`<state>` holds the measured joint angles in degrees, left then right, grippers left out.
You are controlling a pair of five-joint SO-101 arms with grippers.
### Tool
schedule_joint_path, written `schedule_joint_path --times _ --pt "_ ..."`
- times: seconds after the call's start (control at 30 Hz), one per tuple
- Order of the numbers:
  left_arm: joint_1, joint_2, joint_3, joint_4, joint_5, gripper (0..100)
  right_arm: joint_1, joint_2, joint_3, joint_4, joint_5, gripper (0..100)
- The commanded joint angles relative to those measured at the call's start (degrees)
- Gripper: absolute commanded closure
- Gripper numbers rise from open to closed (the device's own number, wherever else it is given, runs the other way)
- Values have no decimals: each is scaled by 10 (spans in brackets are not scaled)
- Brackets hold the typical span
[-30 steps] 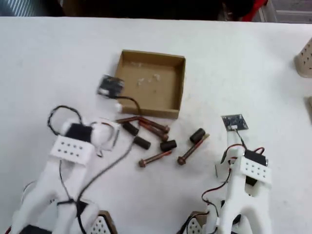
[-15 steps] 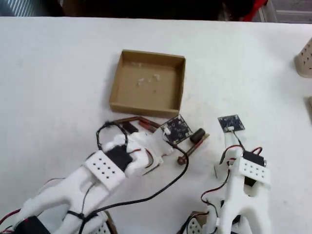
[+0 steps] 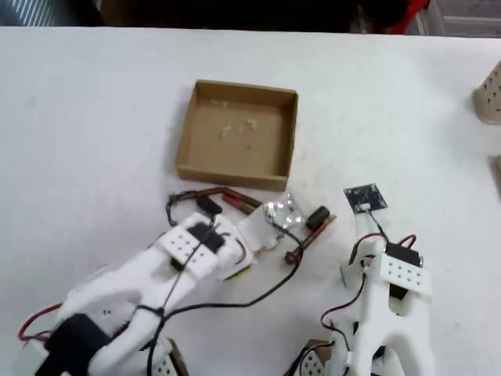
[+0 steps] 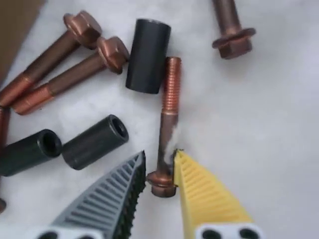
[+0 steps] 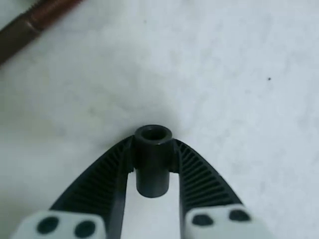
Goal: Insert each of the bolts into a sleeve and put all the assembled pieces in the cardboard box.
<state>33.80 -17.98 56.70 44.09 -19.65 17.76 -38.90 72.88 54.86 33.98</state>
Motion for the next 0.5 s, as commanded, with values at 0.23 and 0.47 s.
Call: schedule_joint_path --times 0.23,0.47 --pt "-19 180 -194 113 29 881 -3 -16 -2 -5 6 981" --pt "-20 204 -215 167 29 973 -3 -15 -2 -7 6 981"
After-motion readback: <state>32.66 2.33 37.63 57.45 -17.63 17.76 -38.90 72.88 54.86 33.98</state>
